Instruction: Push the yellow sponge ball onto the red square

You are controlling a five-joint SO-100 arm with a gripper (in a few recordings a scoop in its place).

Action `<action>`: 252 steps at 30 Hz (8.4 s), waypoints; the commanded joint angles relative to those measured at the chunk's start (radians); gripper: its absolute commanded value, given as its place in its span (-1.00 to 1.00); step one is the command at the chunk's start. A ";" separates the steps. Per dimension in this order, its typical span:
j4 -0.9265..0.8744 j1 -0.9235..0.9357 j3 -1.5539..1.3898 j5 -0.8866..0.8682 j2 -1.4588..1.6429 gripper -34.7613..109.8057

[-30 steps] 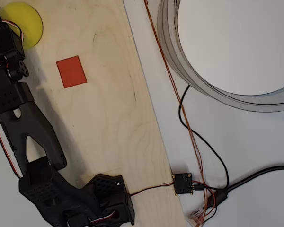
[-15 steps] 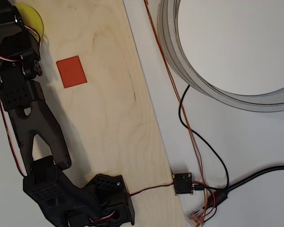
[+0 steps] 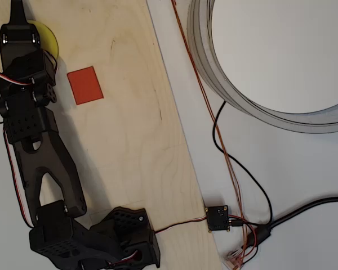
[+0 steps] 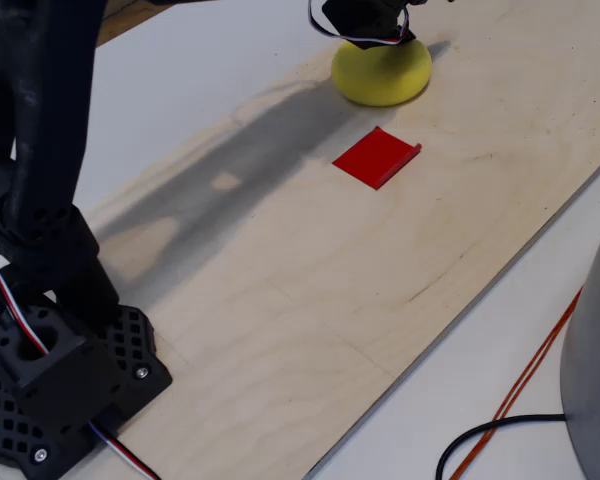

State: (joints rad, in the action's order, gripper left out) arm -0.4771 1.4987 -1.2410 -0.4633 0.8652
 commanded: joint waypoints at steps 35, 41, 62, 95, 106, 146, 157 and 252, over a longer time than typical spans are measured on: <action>0.173 -0.006 -0.672 -0.051 0.454 -0.20; 0.202 -0.005 -0.759 -0.043 0.518 -0.20; 0.227 -0.023 -0.684 0.150 0.617 -0.20; 0.532 -0.155 -1.009 -0.083 0.675 -0.17; 0.532 -0.167 -1.120 -0.084 0.785 -0.18; 0.571 -0.037 -1.218 0.034 0.773 -0.19; 0.683 -0.018 -1.272 0.129 0.739 -0.19; 0.721 -0.110 -1.348 0.000 0.954 -0.19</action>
State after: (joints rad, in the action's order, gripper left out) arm 0.2270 1.4021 -2.6277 -0.4142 1.8316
